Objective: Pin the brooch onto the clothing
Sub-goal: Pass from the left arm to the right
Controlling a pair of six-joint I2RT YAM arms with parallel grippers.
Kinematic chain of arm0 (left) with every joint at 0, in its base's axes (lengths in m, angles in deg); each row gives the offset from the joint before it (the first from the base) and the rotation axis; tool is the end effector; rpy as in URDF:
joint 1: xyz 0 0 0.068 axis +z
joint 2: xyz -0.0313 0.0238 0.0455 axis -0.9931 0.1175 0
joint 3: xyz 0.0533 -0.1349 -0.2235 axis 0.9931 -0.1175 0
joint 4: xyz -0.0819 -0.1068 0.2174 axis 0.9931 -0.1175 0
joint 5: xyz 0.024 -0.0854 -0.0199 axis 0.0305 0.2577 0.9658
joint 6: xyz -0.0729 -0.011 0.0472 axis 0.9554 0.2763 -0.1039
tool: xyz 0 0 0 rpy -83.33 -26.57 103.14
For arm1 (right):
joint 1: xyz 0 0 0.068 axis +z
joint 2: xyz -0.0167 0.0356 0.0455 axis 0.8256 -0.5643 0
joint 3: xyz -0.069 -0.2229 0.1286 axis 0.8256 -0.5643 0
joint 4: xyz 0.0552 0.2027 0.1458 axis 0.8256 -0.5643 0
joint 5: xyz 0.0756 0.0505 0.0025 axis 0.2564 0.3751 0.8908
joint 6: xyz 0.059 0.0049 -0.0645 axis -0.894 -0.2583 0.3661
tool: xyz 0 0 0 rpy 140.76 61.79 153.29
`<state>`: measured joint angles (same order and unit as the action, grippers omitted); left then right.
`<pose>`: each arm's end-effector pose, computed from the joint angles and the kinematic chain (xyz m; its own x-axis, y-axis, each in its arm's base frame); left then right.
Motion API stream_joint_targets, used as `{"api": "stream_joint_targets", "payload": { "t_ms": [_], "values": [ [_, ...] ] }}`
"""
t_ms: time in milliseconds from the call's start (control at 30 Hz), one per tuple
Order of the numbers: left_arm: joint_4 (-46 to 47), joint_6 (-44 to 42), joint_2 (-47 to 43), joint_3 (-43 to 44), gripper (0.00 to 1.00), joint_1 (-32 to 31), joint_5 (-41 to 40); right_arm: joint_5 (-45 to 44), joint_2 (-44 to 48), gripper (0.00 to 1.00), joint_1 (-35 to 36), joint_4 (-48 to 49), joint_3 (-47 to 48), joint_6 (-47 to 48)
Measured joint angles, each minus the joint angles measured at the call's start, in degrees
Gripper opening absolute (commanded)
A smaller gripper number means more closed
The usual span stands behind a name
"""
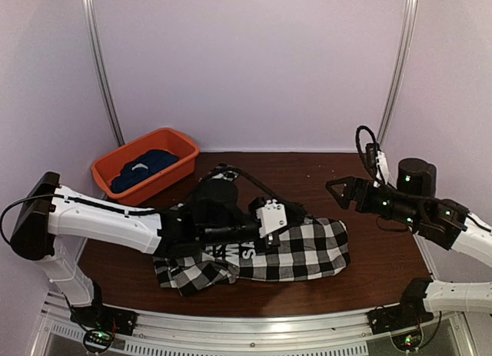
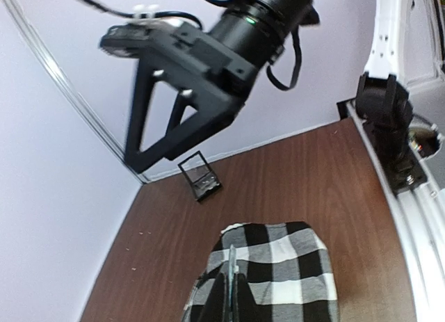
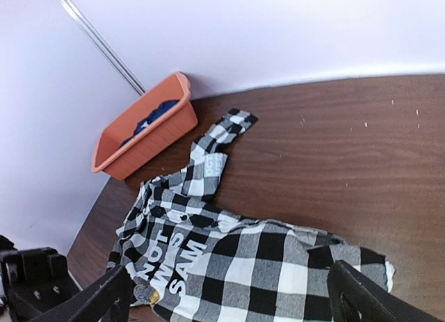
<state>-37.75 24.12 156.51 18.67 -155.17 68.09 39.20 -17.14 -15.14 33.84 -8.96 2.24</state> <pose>0.1309 -0.4082 0.2579 0.3585 0.2793 -0.8907 0.8915 0.1805 0.4154 0.1725 0.1525 0.2957 -0.5859 0.2209 -0.7797 -0.4343 0.7267 0.5323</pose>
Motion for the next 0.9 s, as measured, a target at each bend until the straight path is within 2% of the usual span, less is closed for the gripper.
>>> {"api": "stream_joint_targets", "payload": {
  "t_ms": [200, 333, 533, 733, 900],
  "values": [
    [5.99, 19.12, -6.78, -7.23, 0.00, 3.30, 7.96, 1.22, 13.22, 0.96, 0.00, 14.32, -15.19, 10.32],
    [11.45, 29.46, -9.44, -11.13, 0.00, 5.55, 10.73, 5.33, 15.52, 0.94, 0.00, 20.90, -18.82, 15.23],
    [25.68, 42.64, -9.75, -17.22, 0.00, 7.74, 13.84, 14.64, 9.18, 0.90, 0.79, 30.58, -20.33, 18.03],
    [41.40, 52.72, -4.13, -19.19, 0.00, 8.39, 16.00, 21.33, 1.09, 0.89, 4.11, 38.36, -20.02, 18.43],
    [47.91, 58.21, -0.48, -20.79, 0.00, 8.52, 16.15, 24.65, -4.20, 0.86, 8.20, 43.21, -17.86, 19.02]
  ]
}}
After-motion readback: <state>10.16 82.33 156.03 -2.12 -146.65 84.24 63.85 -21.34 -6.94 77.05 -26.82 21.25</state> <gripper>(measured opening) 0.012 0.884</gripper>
